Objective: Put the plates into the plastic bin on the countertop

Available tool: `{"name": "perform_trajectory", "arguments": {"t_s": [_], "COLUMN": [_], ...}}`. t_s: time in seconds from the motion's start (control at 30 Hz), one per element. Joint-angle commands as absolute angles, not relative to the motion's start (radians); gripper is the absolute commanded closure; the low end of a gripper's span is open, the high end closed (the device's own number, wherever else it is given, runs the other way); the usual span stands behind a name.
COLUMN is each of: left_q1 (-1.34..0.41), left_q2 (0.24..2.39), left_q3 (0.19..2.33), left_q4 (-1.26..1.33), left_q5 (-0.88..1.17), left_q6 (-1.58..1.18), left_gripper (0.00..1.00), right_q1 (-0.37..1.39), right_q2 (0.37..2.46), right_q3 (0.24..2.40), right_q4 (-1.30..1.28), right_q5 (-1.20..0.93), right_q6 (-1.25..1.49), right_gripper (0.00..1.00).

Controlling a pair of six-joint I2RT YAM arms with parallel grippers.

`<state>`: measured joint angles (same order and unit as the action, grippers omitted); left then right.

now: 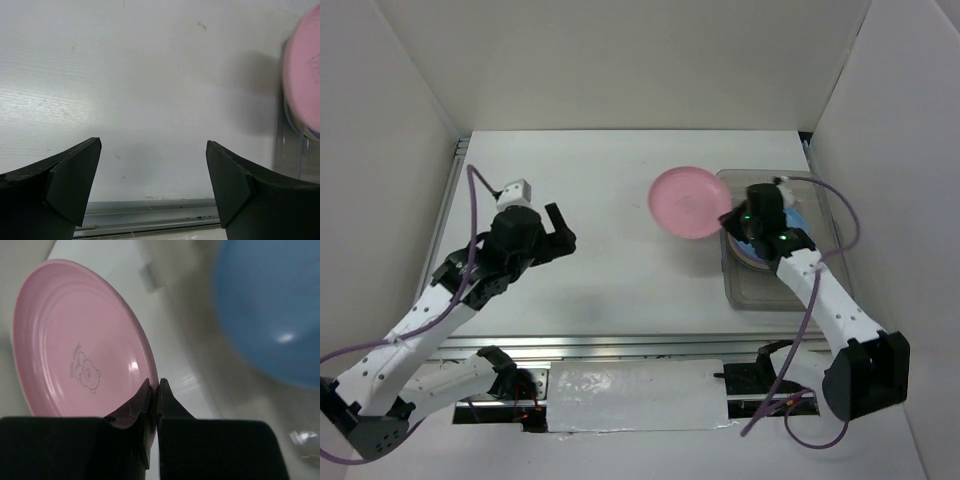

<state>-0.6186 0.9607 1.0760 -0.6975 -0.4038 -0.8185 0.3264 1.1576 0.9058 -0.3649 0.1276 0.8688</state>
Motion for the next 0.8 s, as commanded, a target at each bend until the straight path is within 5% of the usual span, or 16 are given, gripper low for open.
{"name": "perform_trajectory", "arguments": {"t_s": [0.0, 0.17, 0.4, 0.47, 0.5, 0.53, 0.77], "left_q1": [-0.607, -0.592, -0.568, -0.566, -0.563, -0.560, -0.528], "left_q2": [0.843, 0.740, 0.741, 0.744, 0.745, 0.744, 0.730], "left_q3": [1.100, 1.063, 1.026, 1.019, 1.017, 1.017, 1.014], "left_q4": [-0.799, -0.854, -0.896, -0.882, -0.876, -0.871, -0.868], "left_q5": [-0.469, -0.419, -0.402, -0.385, -0.380, -0.373, -0.373], "left_q6": [-0.805, -0.747, -0.666, -0.657, -0.655, -0.653, -0.652], "left_gripper": [0.01, 0.01, 0.01, 0.01, 0.01, 0.01, 0.01], "right_q1": [0.096, -0.277, -0.385, -0.390, -0.388, -0.385, -0.357], "right_q2": [1.022, 0.972, 1.035, 1.038, 1.034, 1.025, 0.835], "right_q3": [0.832, 0.698, 0.692, 0.699, 0.710, 0.718, 0.831], "right_q4": [-0.437, -0.365, -0.331, -0.330, -0.331, -0.353, -0.507], "right_q5": [0.238, 0.118, 0.046, 0.028, 0.022, 0.021, 0.092], "right_q6": [0.960, 0.922, 0.864, 0.847, 0.844, 0.845, 0.845], "right_gripper": [1.00, 1.00, 0.97, 0.72, 0.49, 0.01, 0.00]}}
